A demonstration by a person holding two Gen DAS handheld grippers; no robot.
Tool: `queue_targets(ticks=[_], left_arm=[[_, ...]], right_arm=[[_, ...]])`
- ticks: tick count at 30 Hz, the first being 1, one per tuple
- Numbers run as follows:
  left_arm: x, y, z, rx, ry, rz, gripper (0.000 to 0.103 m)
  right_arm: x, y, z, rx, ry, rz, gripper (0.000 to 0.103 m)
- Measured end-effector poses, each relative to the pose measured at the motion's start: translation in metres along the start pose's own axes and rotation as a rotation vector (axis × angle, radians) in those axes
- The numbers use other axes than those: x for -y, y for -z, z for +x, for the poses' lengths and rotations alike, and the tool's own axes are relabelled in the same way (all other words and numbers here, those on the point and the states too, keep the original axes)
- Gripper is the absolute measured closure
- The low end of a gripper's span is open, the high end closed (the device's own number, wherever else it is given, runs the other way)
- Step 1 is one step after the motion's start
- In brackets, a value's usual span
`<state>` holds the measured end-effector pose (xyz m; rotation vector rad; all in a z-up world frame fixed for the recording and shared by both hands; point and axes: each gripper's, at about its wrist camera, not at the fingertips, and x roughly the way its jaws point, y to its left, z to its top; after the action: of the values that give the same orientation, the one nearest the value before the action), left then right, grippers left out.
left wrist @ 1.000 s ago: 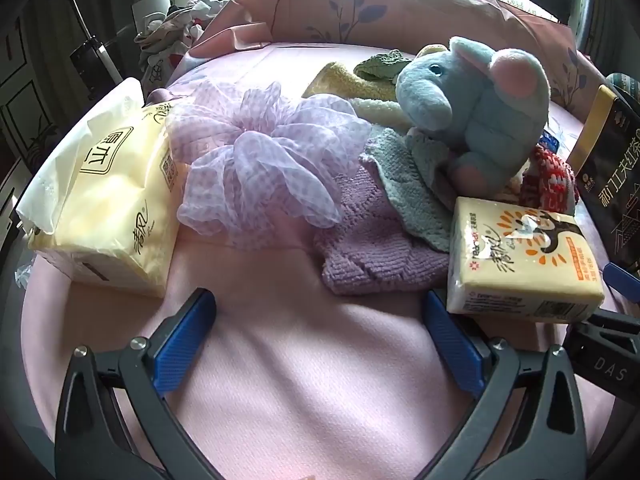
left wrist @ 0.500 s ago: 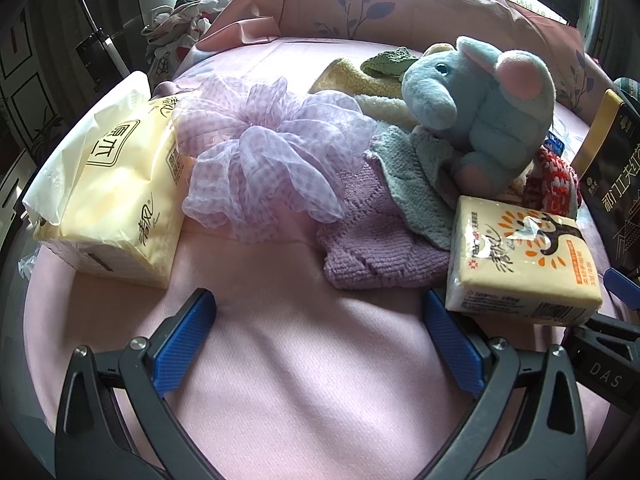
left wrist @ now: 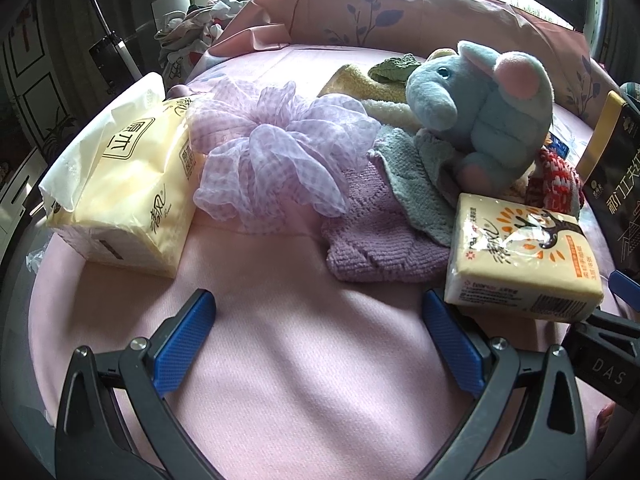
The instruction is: Organize soft objects
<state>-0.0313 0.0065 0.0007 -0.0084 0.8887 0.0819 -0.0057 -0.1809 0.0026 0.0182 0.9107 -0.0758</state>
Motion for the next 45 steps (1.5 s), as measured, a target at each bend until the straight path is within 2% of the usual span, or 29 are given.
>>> queue_targets(ticks=[5, 45], left_arm=[[-0.0038, 0.0046, -0.0018, 0.004, 0.017, -0.010, 0.001], [0.0027, -0.0006, -0.0008, 0.003, 0.003, -0.006, 0.001]], right_arm=[[0.0000, 0.0000, 0.0000, 0.000, 0.000, 0.000, 0.000], [-0.0003, 0.0003, -0.0002, -0.001, 0.001, 0.000, 0.000]])
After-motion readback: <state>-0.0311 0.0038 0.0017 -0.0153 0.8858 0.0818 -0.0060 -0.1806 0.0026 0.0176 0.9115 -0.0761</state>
